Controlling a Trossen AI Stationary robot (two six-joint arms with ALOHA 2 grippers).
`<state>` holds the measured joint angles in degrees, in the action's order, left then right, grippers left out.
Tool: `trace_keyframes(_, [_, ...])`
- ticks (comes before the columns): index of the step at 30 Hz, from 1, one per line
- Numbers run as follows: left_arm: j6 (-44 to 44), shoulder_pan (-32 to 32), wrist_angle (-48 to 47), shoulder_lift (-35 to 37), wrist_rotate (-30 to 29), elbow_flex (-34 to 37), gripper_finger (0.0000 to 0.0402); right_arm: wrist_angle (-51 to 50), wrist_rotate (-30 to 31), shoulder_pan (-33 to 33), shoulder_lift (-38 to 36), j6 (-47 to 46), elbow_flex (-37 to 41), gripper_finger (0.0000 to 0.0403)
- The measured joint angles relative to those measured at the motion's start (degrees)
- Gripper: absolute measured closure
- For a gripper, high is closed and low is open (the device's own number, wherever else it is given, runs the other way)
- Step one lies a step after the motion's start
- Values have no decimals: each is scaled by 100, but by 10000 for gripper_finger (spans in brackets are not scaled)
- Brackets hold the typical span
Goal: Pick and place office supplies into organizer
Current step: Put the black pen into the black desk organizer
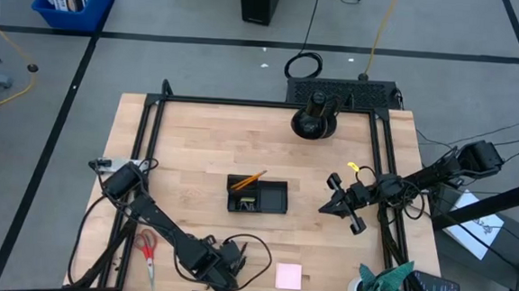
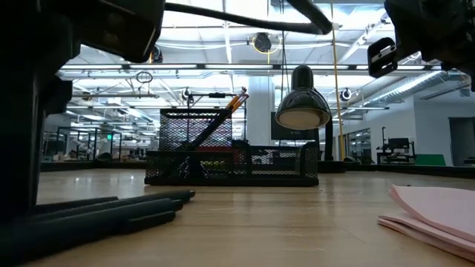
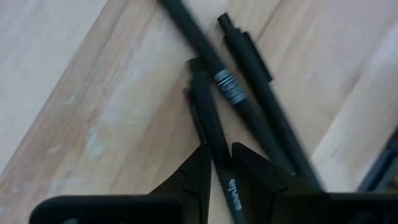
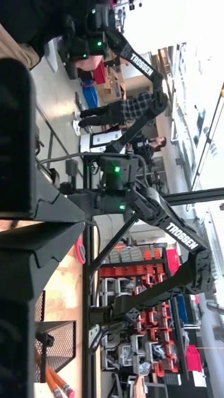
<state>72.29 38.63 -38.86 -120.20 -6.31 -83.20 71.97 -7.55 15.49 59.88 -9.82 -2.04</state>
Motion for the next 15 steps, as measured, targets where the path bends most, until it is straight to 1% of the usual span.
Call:
trace_keyframes(5, [3,0,-368,-206,318,-28,334,-18,0,-1,0,0,-4,403])
trace_keyframes(8, [-36,11,-507,-235,367,-30,334,-16,0,0,0,0,-4,403])
trace_keyframes(12, [-492,-36,-699,-237,327,-30,334,-20,0,-2,0,0,-4,403])
trace_keyframes(15, [-1074,-103,-886,-232,331,-31,334,-19,0,-2,0,0,-4,403])
